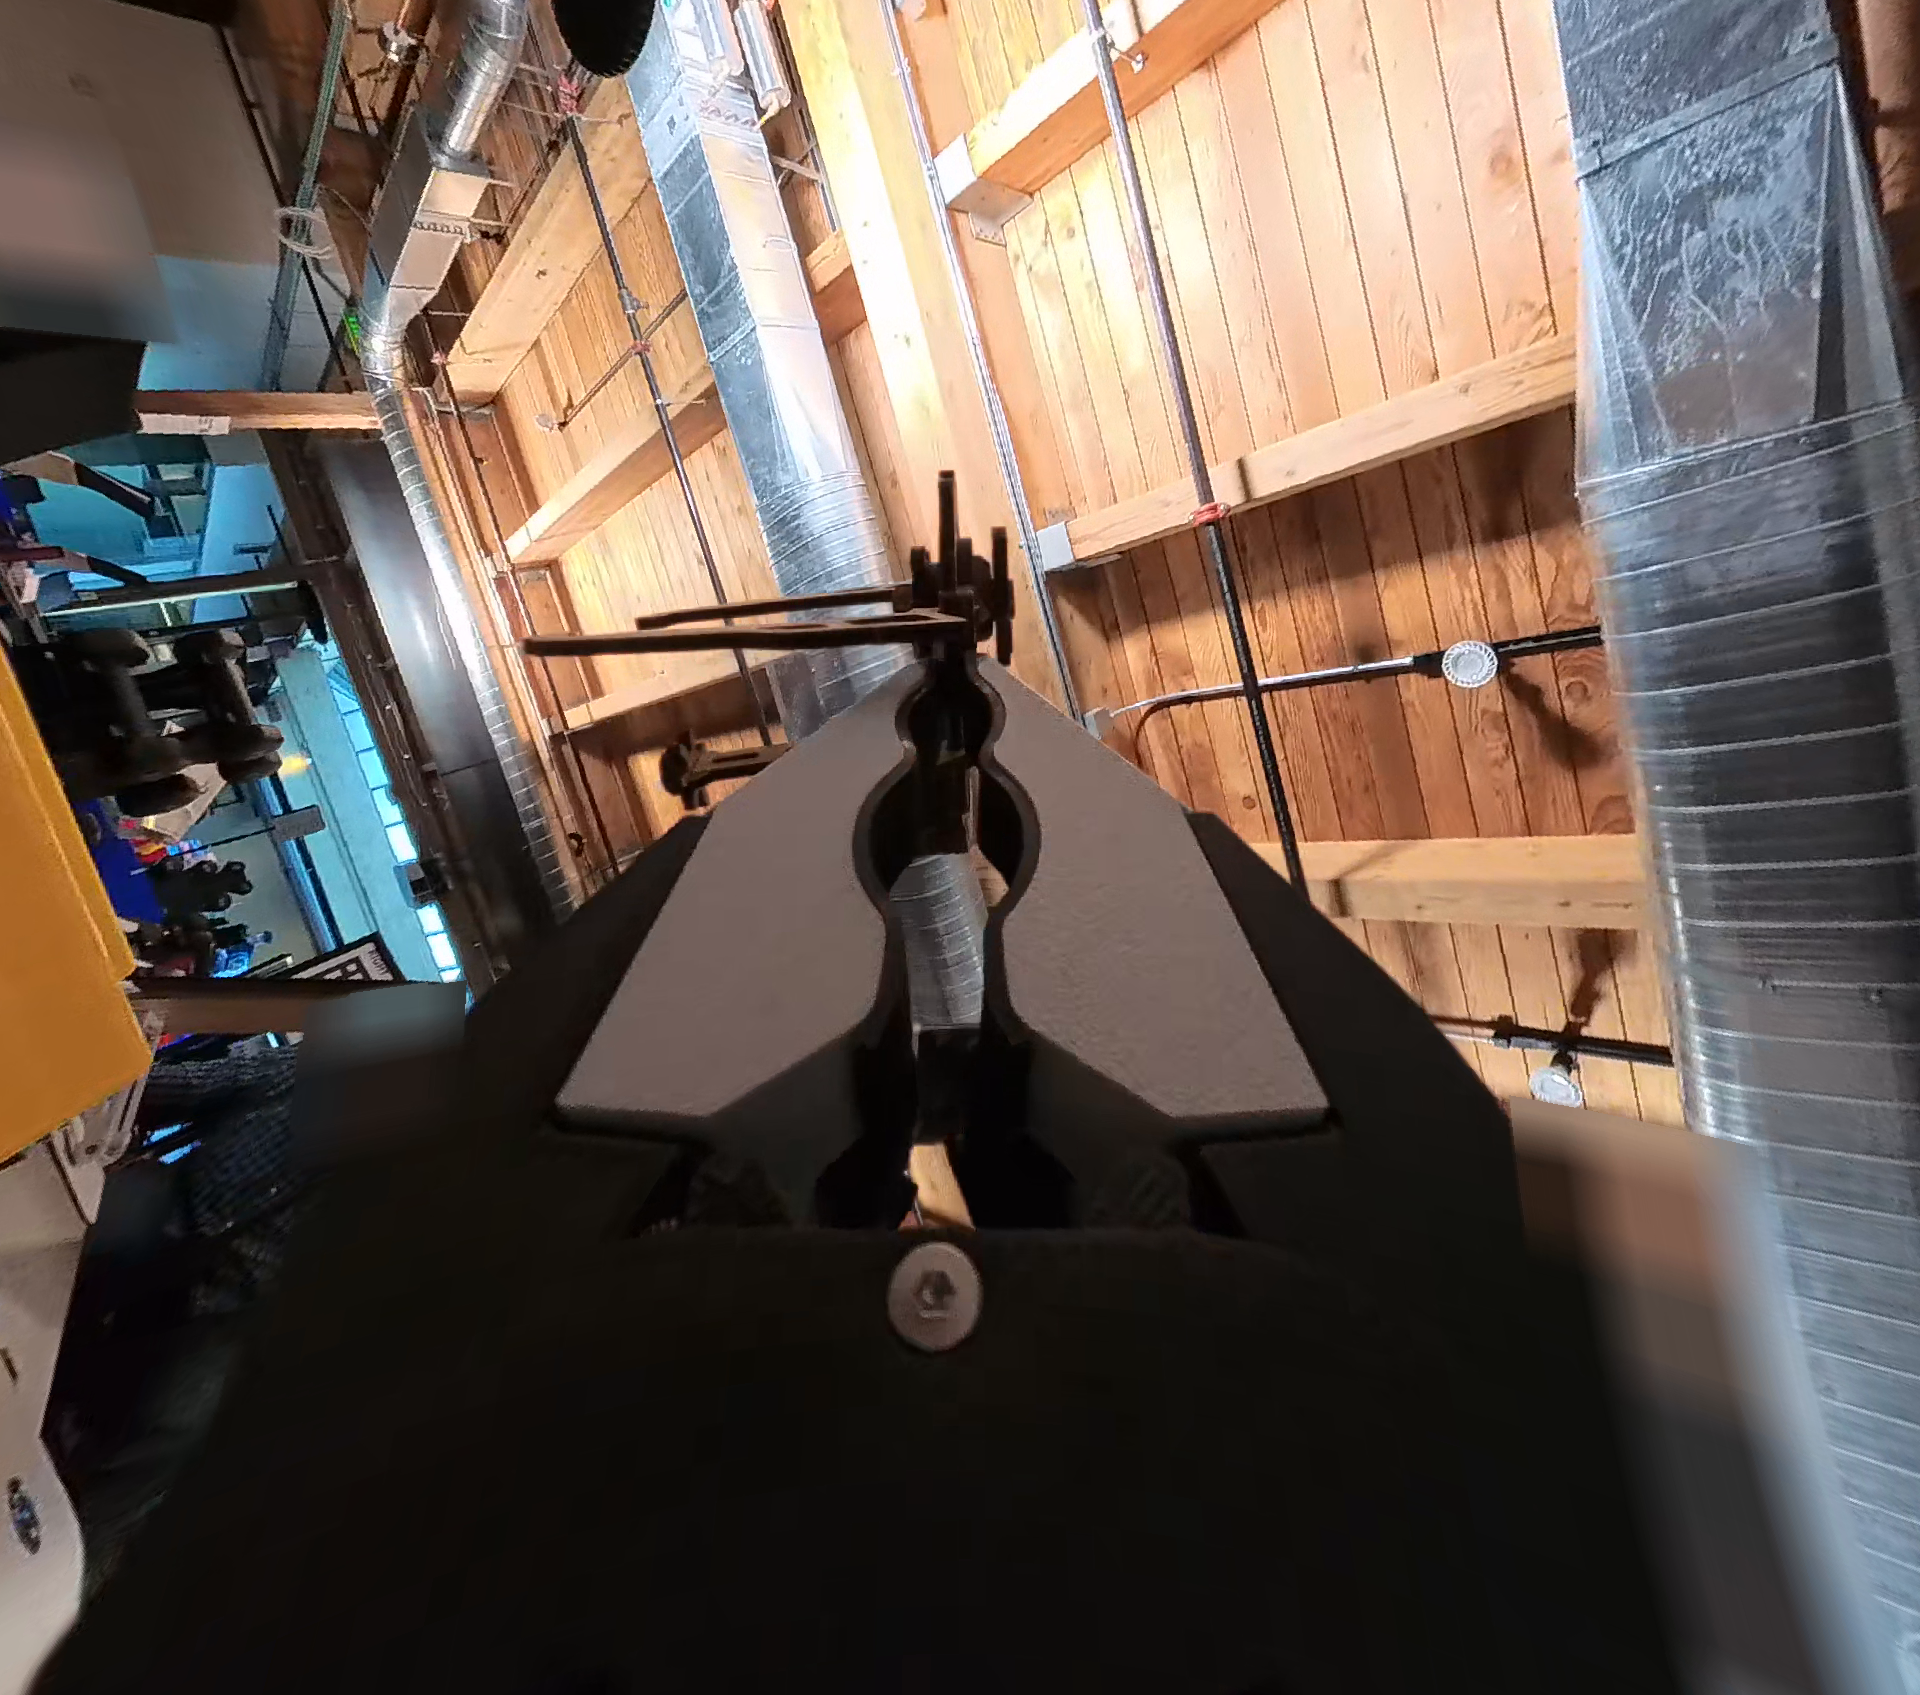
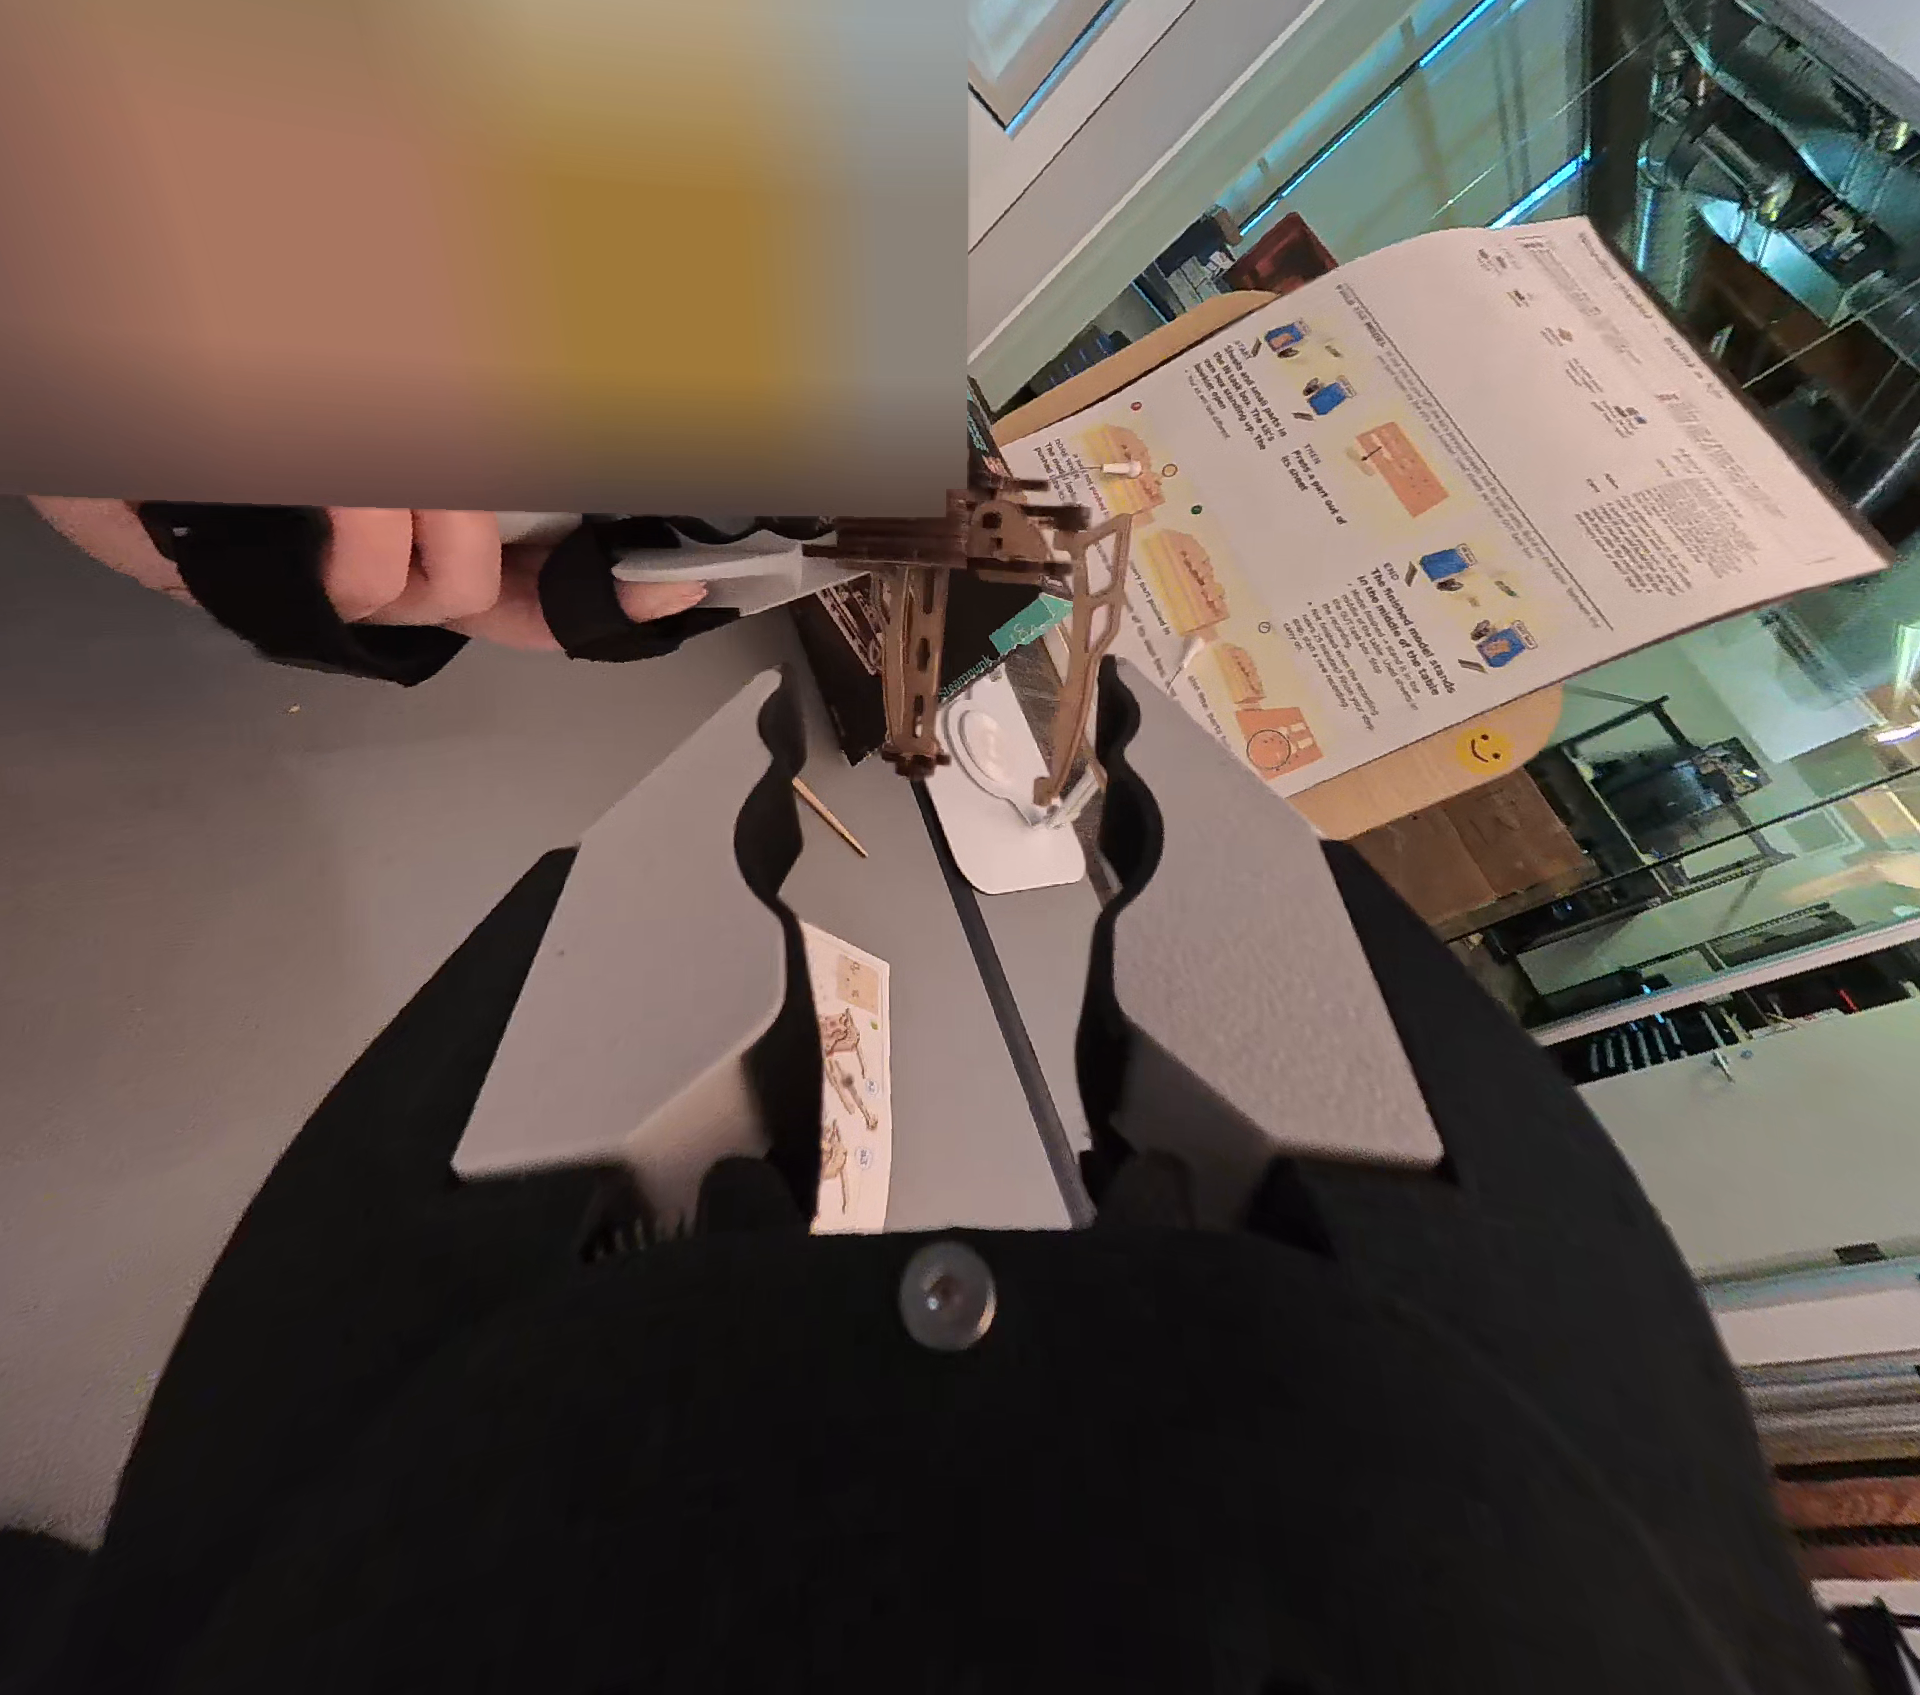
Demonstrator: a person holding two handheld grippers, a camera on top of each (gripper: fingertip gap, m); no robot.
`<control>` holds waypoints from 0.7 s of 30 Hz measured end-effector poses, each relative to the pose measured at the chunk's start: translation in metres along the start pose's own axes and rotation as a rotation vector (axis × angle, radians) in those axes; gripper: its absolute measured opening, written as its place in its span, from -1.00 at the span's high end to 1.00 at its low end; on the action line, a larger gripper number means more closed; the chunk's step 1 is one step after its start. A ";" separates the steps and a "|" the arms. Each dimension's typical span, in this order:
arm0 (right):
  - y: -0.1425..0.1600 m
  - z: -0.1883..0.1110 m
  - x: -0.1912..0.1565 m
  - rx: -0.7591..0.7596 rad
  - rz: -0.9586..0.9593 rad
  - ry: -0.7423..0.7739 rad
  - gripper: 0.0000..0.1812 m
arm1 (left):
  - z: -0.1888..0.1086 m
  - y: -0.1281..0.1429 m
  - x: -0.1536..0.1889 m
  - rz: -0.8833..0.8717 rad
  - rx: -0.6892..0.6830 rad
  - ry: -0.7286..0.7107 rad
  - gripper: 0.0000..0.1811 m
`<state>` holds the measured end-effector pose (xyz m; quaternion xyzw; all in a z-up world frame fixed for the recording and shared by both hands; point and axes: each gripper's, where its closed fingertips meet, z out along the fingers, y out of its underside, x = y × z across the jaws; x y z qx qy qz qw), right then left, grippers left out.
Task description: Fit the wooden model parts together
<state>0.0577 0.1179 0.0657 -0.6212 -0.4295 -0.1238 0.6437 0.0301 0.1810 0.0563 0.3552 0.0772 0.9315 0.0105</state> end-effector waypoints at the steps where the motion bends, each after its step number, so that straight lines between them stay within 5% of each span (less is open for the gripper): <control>1: -0.002 0.003 -0.002 0.011 -0.009 0.003 0.39 | 0.000 -0.001 0.001 -0.001 0.006 0.002 1.00; 21: -0.027 0.037 -0.010 0.061 -0.122 0.203 0.59 | 0.003 0.007 0.015 0.113 -0.009 0.024 1.00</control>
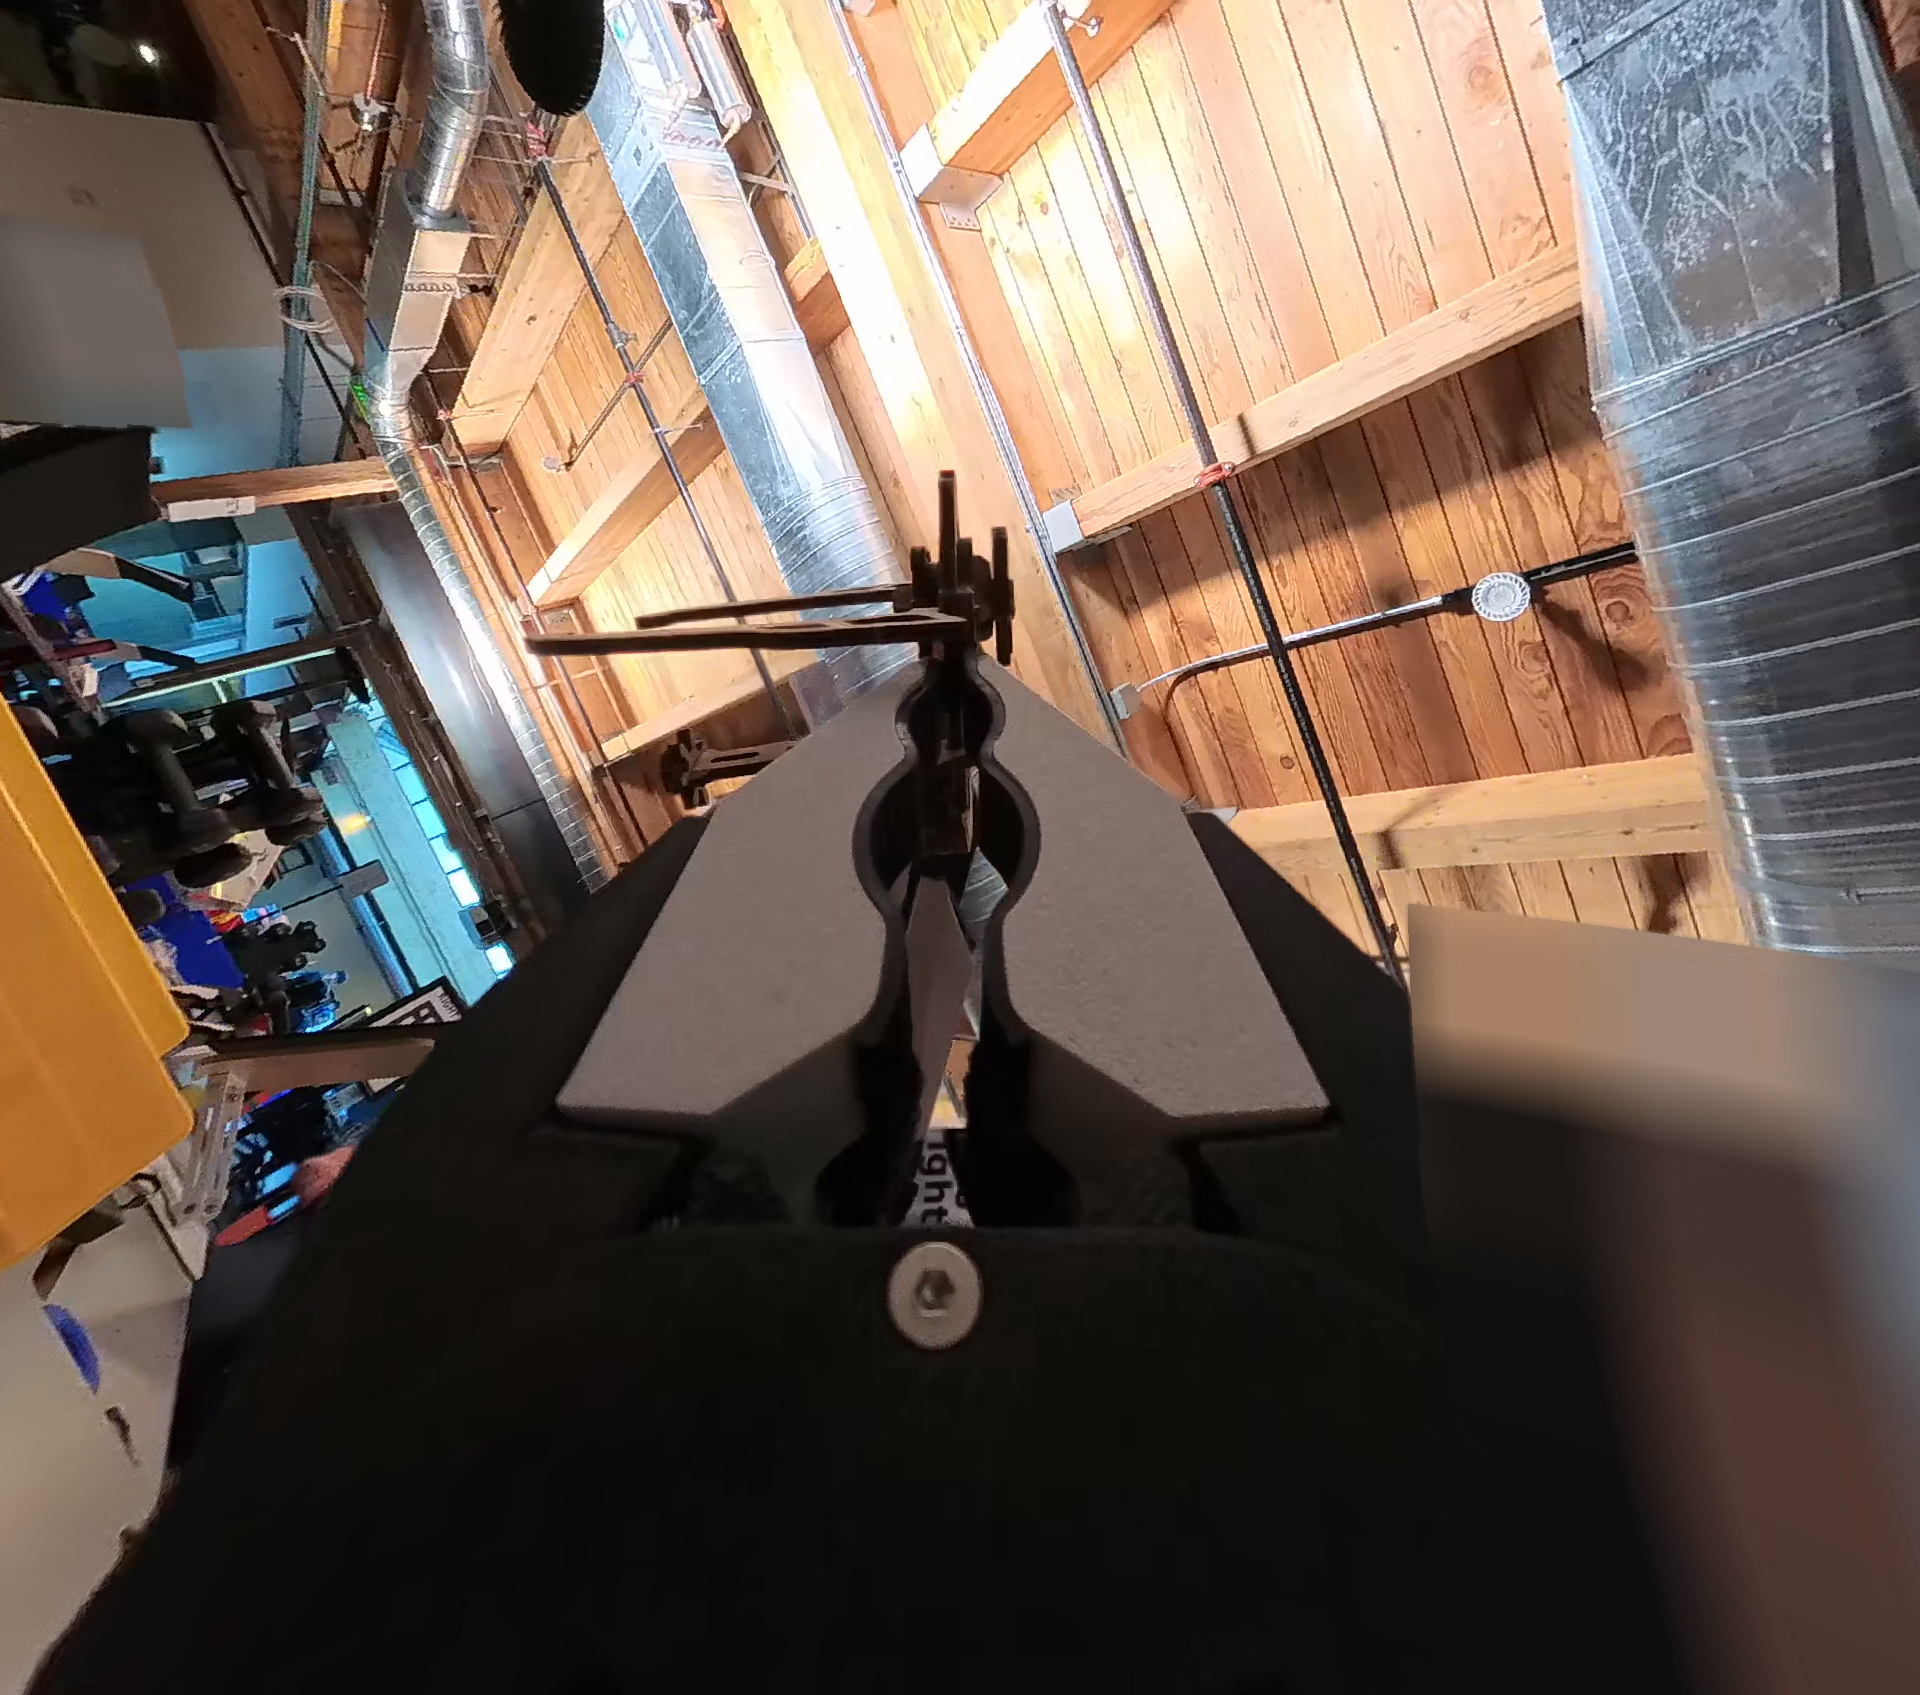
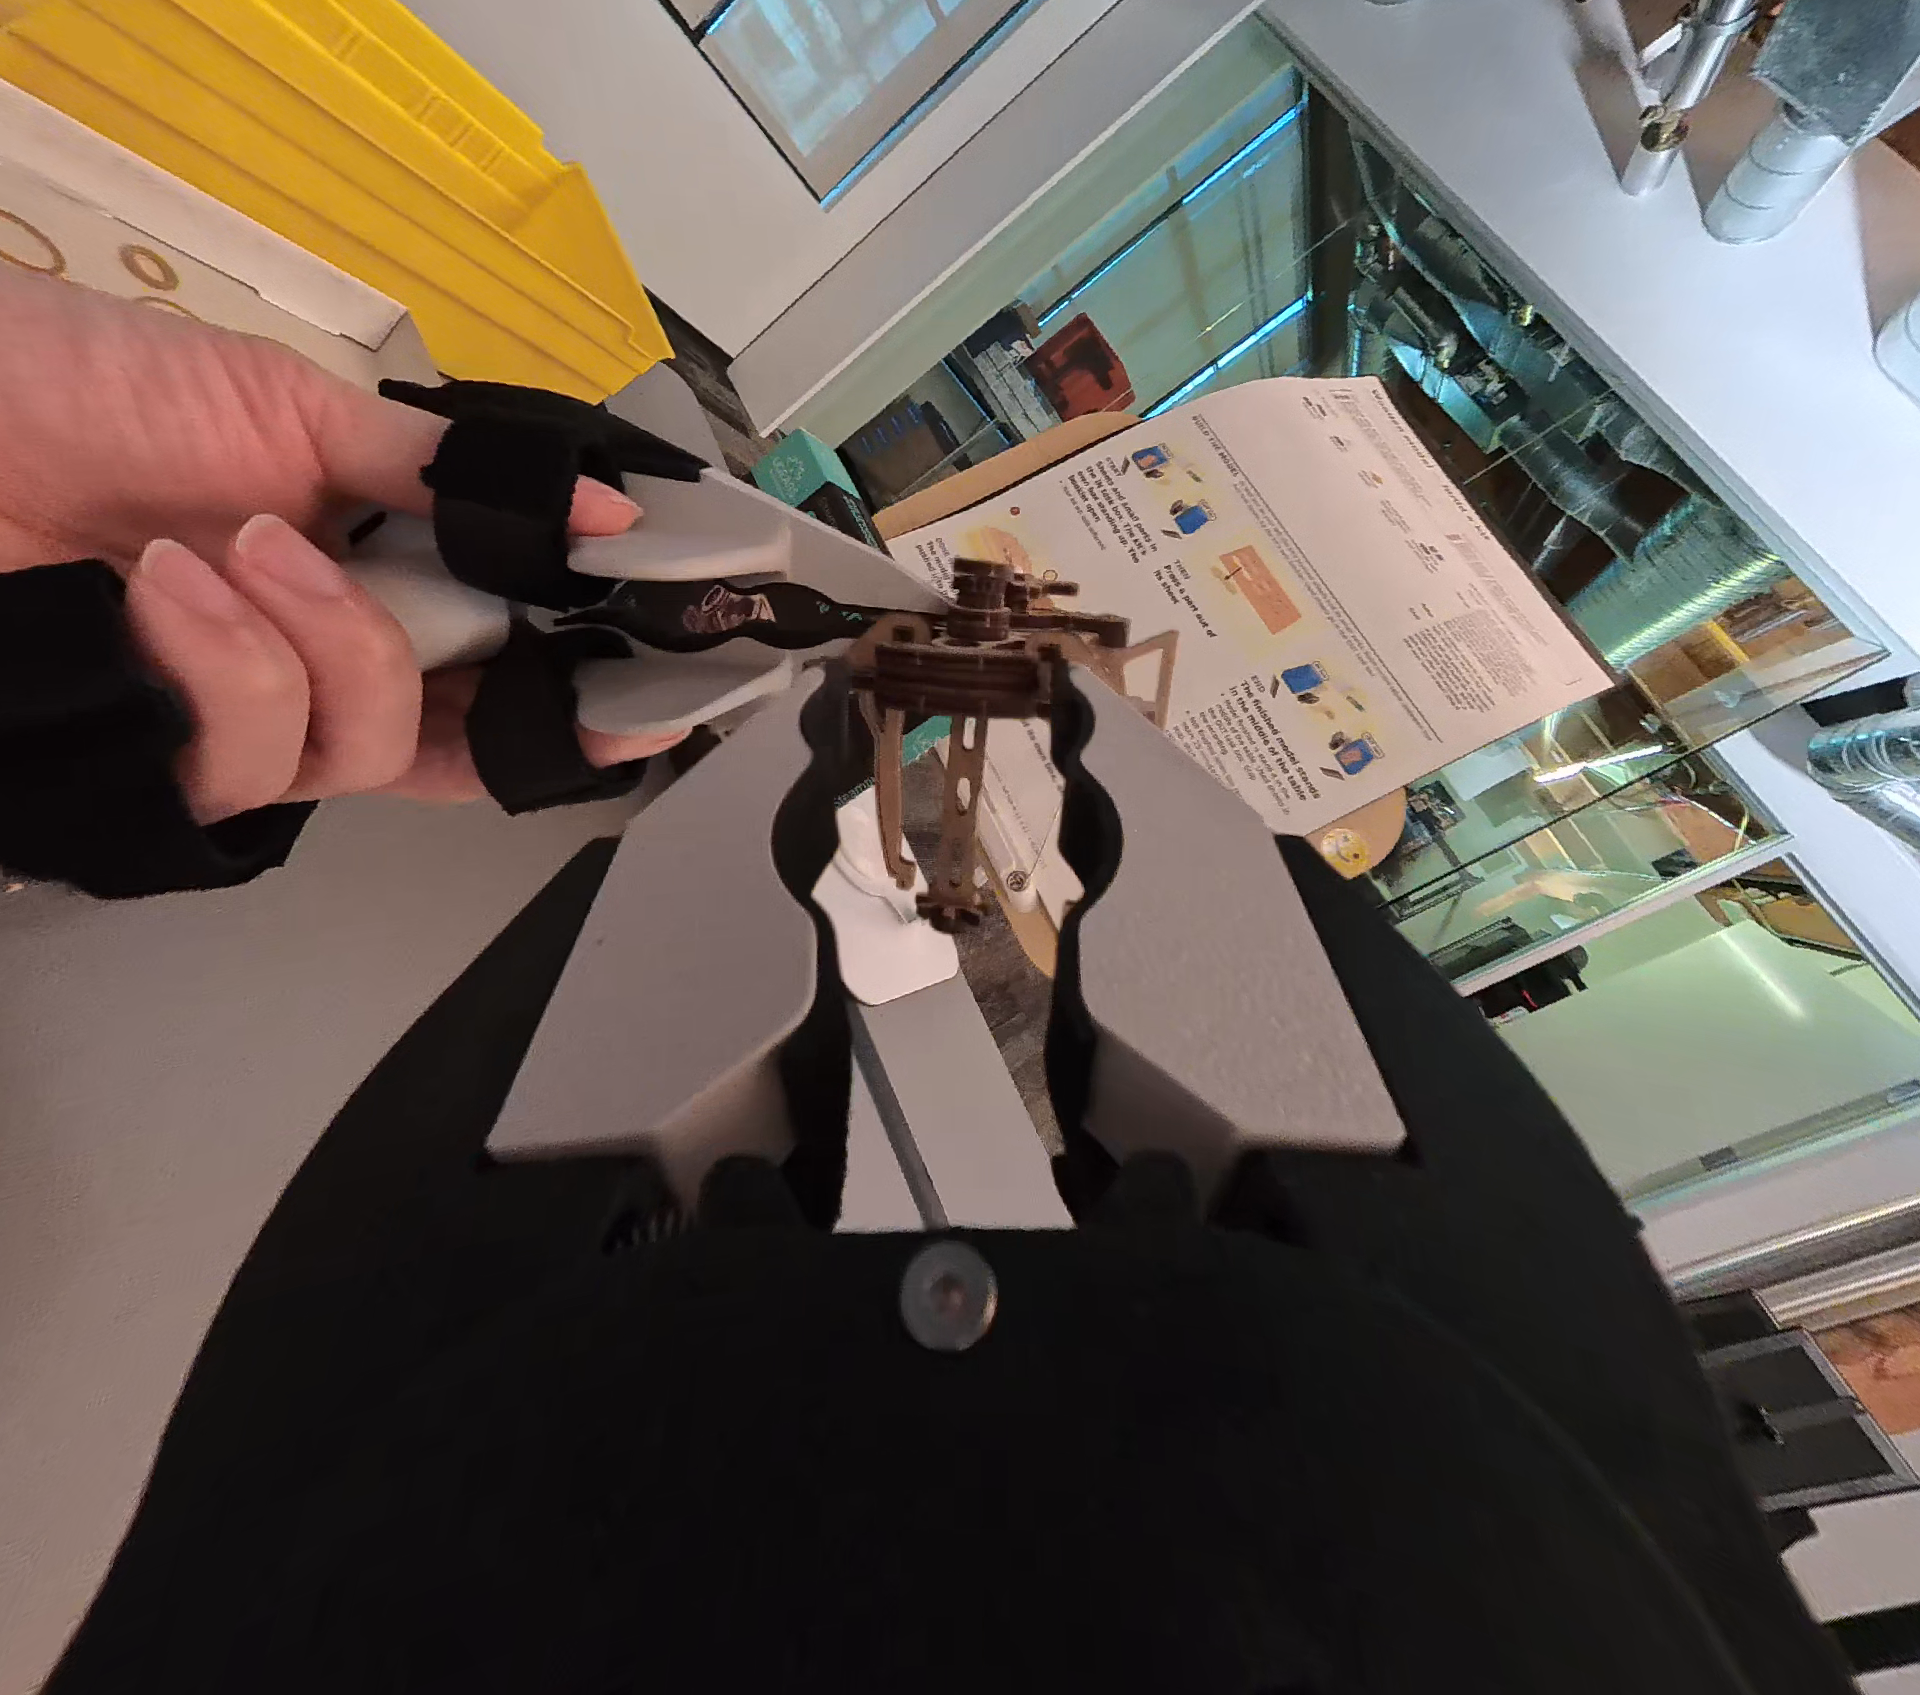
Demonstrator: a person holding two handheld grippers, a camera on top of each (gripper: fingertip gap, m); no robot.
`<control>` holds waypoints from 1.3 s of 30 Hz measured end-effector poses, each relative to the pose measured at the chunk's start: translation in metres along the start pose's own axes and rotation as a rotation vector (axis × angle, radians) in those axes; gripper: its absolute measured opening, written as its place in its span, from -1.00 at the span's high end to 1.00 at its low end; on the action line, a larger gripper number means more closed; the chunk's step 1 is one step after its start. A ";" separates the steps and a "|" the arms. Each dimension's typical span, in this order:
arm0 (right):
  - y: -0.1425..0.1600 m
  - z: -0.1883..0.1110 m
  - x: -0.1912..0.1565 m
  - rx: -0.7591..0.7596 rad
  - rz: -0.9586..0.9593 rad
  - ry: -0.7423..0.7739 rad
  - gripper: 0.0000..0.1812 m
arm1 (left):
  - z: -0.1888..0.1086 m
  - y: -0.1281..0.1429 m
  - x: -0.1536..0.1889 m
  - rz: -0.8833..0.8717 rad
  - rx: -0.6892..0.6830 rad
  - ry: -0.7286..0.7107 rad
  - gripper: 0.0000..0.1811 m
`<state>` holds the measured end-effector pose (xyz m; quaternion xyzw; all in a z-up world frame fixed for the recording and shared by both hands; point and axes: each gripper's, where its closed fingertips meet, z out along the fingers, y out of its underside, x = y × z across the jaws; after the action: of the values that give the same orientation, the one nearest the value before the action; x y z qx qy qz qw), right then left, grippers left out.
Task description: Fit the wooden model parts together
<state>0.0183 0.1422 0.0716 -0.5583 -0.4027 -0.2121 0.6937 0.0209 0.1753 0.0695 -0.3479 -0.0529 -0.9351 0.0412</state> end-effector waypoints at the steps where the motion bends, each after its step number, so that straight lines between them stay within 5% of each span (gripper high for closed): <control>1: 0.000 0.000 -0.001 0.000 0.001 -0.002 0.62 | 0.000 0.002 0.000 0.005 -0.009 -0.003 1.00; 26: -0.011 0.001 0.005 0.059 -0.208 0.386 0.67 | 0.001 0.007 0.008 0.040 0.014 0.012 1.00; 39: -0.013 -0.015 0.012 0.147 0.026 0.044 0.68 | 0.011 0.022 0.010 0.130 -0.159 0.024 1.00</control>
<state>0.0201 0.1259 0.0882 -0.5061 -0.3944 -0.1853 0.7443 0.0226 0.1546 0.0857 -0.3415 0.0449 -0.9358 0.0744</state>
